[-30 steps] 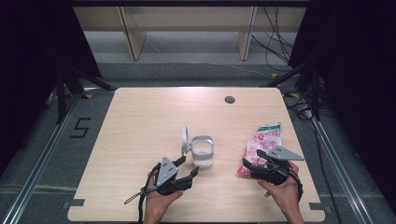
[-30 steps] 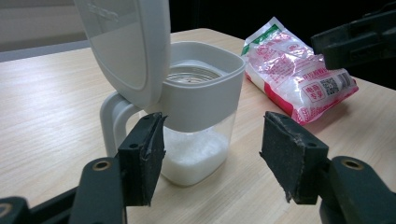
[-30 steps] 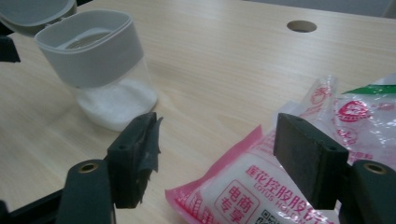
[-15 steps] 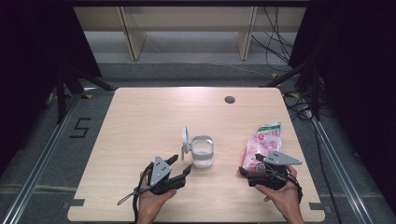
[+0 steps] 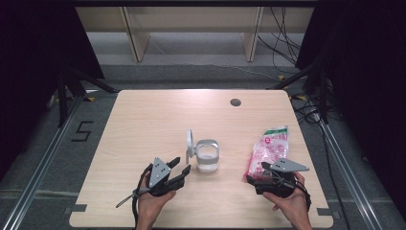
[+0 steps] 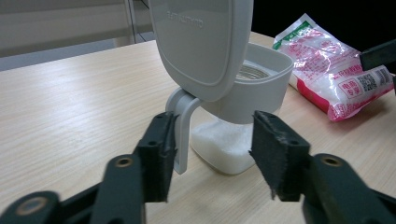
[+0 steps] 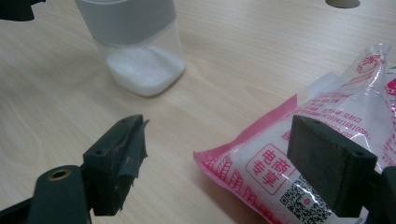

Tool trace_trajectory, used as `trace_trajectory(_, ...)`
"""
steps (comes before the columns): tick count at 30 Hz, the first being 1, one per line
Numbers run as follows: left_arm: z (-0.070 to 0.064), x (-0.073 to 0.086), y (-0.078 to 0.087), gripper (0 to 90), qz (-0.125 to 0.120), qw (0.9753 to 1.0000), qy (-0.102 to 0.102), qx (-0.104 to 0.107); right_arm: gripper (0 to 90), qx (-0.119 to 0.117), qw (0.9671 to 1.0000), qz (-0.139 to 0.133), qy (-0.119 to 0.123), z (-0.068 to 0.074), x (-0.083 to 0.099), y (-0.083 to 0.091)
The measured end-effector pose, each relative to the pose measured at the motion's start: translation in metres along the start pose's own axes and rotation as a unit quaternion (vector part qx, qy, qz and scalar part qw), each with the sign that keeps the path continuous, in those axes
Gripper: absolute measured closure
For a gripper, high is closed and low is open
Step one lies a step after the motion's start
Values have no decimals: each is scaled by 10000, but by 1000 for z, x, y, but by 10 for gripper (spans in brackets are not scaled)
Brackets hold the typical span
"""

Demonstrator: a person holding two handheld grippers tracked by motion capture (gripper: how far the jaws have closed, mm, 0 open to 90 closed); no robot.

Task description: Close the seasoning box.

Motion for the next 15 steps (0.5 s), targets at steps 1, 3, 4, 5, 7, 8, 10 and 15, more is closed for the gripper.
trace_trajectory(1, 0, 0, 0, 566, -30, 10000, 2, 17, 206, 21, 10000, 4, -17, 0, 0, 1)
trace_trajectory(3, 1, 0, 1, 631, -27, 10000, -84, 40, 209, 5, 10000, -25, -46, -1, 1, 1)
trace_trajectory(4, 1, 0, 2, 664, -55, 10000, -66, -2, 211, 28, 10000, -19, -34, -1, 1, 1)
trace_trajectory(5, 1, 0, 2, 694, -117, 9999, -34, -2, 211, 16, 9999, 1, -125, 1, 1, 2)
trace_trajectory(7, 3, -1, 4, 758, -140, 9998, -83, -136, 215, 26, 10000, -22, -79, 1, 1, 2)
trace_trajectory(8, 4, -1, 4, 784, -197, 9996, -120, -164, 217, -3, 9999, -53, -151, 3, 1, 2)
trace_trajectory(10, 6, -3, 6, 815, -197, 9994, -263, -137, 220, -17, 9999, -80, -62, 2, 1, 2)
trace_trajectory(15, 7, -9, 5, 882, -265, 9993, -239, -127, 229, 28, 10000, -38, -11, 3, 1, 3)
Point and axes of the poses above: each handheld gripper's, and its own axes: y roughly backward along the jaws, x roughly out of its underside, z roughly to its left, the point moved 1 cm from there along -y, roughly forward along the jaws, and after that the axes turned 11 degrees about z, right-handed, at the moved point
